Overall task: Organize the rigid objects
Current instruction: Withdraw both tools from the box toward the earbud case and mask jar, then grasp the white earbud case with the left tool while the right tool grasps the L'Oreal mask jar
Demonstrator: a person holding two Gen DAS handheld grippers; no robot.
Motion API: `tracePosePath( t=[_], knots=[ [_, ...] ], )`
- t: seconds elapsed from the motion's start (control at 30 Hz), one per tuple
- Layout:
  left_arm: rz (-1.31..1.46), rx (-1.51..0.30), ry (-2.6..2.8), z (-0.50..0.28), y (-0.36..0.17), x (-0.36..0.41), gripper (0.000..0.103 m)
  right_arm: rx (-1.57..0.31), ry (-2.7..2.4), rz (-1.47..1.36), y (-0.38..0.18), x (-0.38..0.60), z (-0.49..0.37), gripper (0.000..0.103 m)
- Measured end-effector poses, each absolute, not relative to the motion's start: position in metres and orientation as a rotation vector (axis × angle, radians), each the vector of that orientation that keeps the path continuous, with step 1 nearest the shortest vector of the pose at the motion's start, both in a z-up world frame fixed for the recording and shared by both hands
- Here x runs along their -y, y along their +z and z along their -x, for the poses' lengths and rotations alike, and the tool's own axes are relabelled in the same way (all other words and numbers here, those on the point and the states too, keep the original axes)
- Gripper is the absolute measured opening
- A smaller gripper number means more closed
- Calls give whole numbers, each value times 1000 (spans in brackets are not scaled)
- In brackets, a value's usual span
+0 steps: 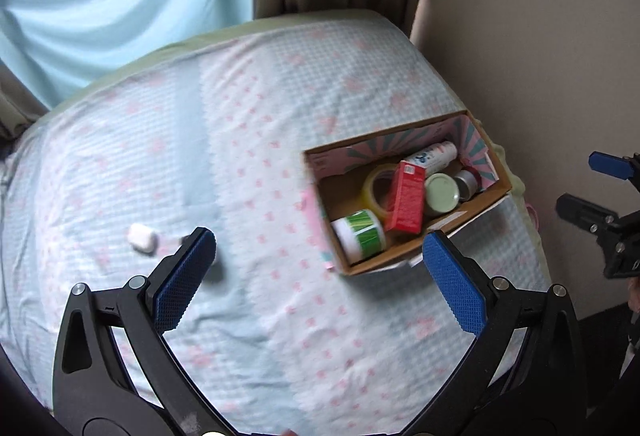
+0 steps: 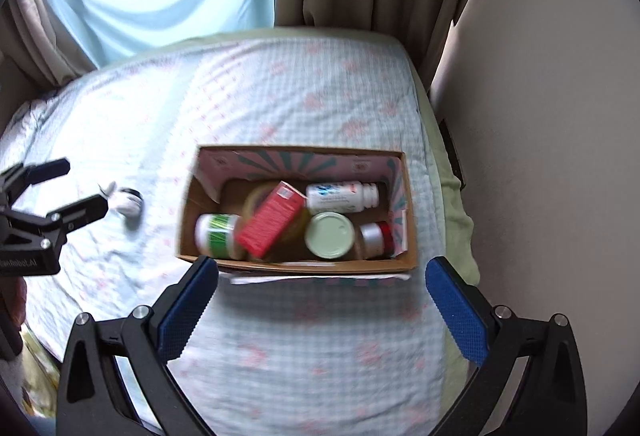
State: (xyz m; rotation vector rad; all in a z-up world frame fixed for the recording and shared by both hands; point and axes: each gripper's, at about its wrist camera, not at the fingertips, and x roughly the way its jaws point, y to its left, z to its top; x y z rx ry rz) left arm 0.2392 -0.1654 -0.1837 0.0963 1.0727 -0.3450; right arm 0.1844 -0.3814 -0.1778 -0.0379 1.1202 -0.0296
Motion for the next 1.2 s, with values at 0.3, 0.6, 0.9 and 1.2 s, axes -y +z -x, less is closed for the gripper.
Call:
tracePosePath(
  t=[0.3,0.6,0.9,1.2],
  knots=[
    [-70,-1020,-276,-231,-155,24,103,-1074,-21,-68,-145,267,-179,103],
    [-83,-1060,-242,-265,-197,-87,103,-1081,16,-169,-176,171,-204,103],
    [-83,-1119,-256,-312,-313,-120,103,-1109,85,-209,-264,114,-248,103],
    [-94,-1093,-308,-344,-427,-112,100,-1146,92,-215,-377,82,-278,99]
  ],
)
